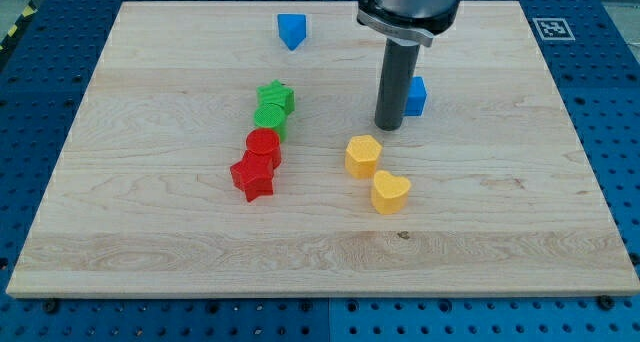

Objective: Move the blue cube closer to the blue triangle

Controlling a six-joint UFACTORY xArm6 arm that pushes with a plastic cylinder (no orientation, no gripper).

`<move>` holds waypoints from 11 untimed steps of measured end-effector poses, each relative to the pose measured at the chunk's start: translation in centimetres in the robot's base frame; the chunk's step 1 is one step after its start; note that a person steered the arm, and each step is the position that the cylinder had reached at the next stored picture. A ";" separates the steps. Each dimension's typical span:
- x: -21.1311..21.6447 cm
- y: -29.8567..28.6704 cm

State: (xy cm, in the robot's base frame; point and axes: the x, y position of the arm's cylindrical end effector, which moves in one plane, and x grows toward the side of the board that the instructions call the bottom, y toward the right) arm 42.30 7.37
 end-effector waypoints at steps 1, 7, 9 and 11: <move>-0.6 0.0; 2.6 1.0; 2.6 1.7; 4.0 1.8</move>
State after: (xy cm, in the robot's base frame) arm 46.26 9.12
